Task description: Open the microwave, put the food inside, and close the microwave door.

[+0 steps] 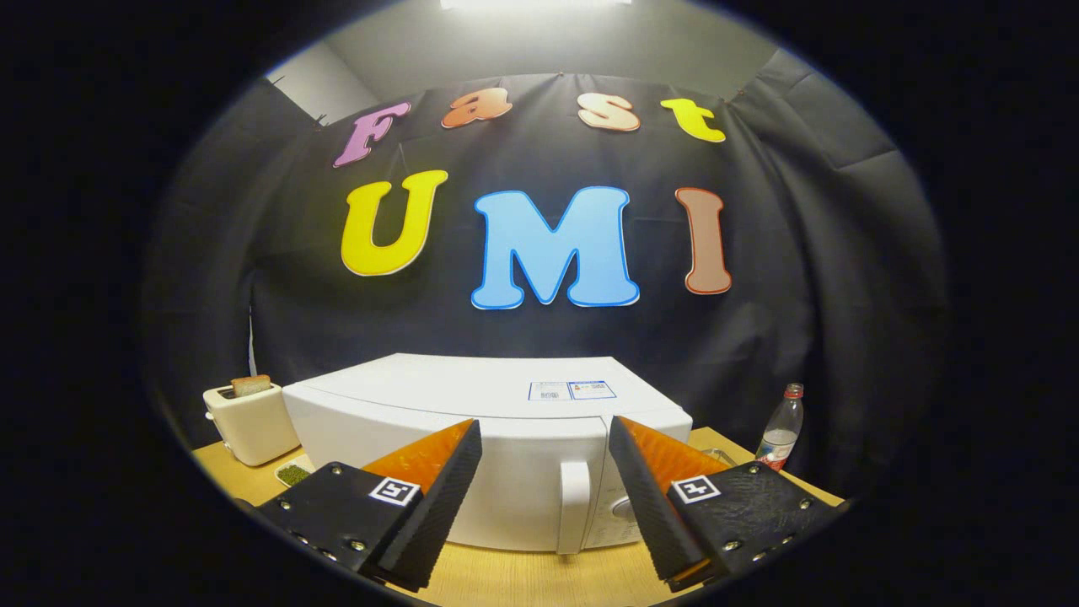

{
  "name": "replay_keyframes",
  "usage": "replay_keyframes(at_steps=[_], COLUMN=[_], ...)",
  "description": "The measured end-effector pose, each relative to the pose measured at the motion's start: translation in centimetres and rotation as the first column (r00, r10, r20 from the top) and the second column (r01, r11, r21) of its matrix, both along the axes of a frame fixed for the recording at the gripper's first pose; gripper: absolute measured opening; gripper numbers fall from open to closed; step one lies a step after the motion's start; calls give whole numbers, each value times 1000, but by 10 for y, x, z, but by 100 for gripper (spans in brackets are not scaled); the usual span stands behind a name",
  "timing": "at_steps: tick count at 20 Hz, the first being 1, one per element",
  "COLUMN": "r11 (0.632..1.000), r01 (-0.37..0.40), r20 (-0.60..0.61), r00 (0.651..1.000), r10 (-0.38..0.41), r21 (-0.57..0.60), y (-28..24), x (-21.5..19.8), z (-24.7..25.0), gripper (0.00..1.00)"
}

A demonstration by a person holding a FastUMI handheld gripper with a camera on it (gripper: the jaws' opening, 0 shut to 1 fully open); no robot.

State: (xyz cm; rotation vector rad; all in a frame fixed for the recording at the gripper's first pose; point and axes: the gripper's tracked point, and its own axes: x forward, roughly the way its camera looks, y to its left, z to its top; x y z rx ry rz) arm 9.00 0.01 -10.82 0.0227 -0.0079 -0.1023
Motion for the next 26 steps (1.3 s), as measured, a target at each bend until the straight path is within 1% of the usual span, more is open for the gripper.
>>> replay_keyframes(at_steps=[1,2,3,5,6,9,10,11,13,14,15,16,17,19,20,22,23,24,26], r11=[1000,999,998,999,999,998,997,997,996,996,997,997,998,999,999,998,999,999,999], r01=[-11,-24,-28,-23,-11,4,13,7,16,14,7,20,19,27,36,47,50,45,34], r20=[-27,-51,-57,-80,-82,-91,-111,-118,-140,-143,-147,-158,-161,-153,-153,-142,-143,-144,-146], r00=[1000,998,998,996,997,996,994,993,990,990,989,987,987,988,988,989,988,988,989], r10=[11,25,30,27,14,2,-6,3,-4,-2,5,-8,-10,-24,-37,-50,-52,-47,-32], r21=[14,33,47,49,44,65,71,80,85,83,80,69,55,21,-5,-29,-16,-18,5], y=[0,-2,-5,-9,-15,-21,-24,-24,-27,-26,-24,-25,-26,-26,-24,-25,-25,-25,-24], x=[2,4,6,16,12,20,20,23,23,29,27,28,29,40,29,31,31,31,32], z=[-11,-24,-31,-47,-53,-64,-70,-74,-80,-85,-86,-90,-93,-98,-94,-95,-93,-94,-94], gripper=[93,86,82,82,76,74,63,55,54,52,52,34,32,33,26,26,25,17,17])
